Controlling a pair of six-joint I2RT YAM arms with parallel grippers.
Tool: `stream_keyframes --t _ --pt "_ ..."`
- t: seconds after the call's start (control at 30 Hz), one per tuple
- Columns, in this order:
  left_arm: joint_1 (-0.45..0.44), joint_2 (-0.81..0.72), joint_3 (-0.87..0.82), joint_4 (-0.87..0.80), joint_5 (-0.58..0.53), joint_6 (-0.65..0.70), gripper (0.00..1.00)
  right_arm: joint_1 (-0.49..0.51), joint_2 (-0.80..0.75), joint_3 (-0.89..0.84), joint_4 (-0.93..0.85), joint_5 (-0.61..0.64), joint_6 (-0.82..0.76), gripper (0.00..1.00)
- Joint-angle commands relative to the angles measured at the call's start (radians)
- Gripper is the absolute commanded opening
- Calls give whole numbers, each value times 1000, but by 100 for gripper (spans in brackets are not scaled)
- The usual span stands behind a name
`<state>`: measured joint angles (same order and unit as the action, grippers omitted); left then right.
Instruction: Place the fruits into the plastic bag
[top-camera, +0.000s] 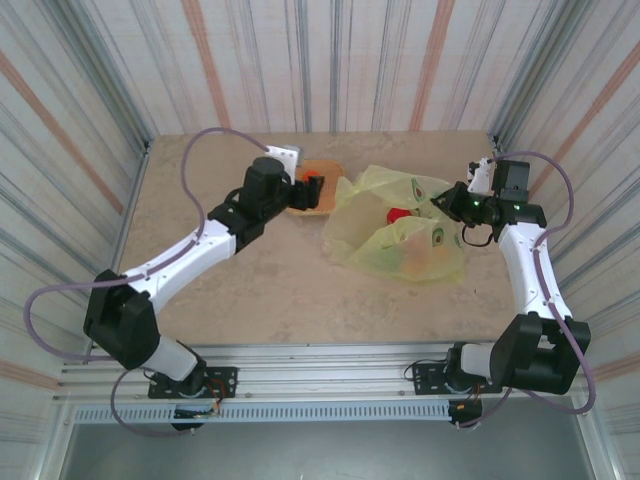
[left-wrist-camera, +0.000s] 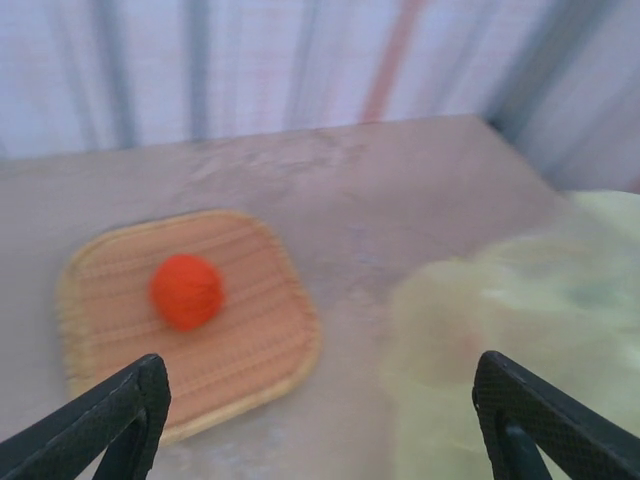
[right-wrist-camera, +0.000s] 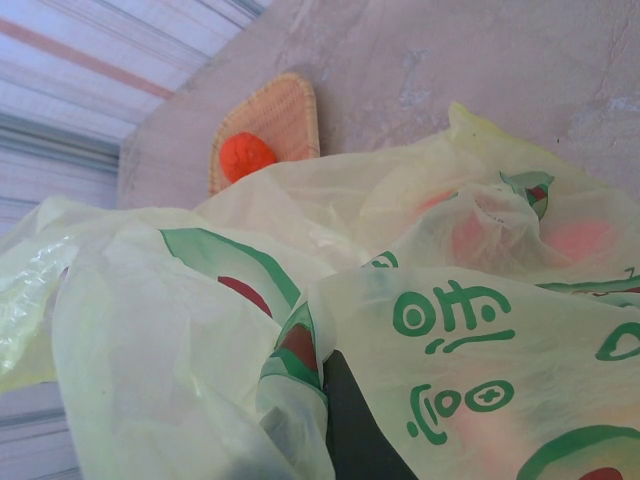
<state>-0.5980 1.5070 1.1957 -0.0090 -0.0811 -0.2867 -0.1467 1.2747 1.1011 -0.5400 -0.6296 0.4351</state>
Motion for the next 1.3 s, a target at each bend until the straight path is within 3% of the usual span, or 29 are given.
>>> stream_keyframes --t 0.0,0.27,0.6,1.0,1.27 --pt "61 76 52 -73 -22 -92 85 -10 -8 7 0 -7 -14 2" --pt "151 369 273 -178 83 -152 90 -8 -7 -1 10 -10 -8 2" --pt "158 720 623 -308 133 -188 89 28 -8 6 23 -1 7 2" --pt "158 900 815 -381 147 -199 87 35 -1 2 20 -5 4 2" --pt "161 959 875 -384 176 -198 70 36 -8 -1 6 1 -4 2"
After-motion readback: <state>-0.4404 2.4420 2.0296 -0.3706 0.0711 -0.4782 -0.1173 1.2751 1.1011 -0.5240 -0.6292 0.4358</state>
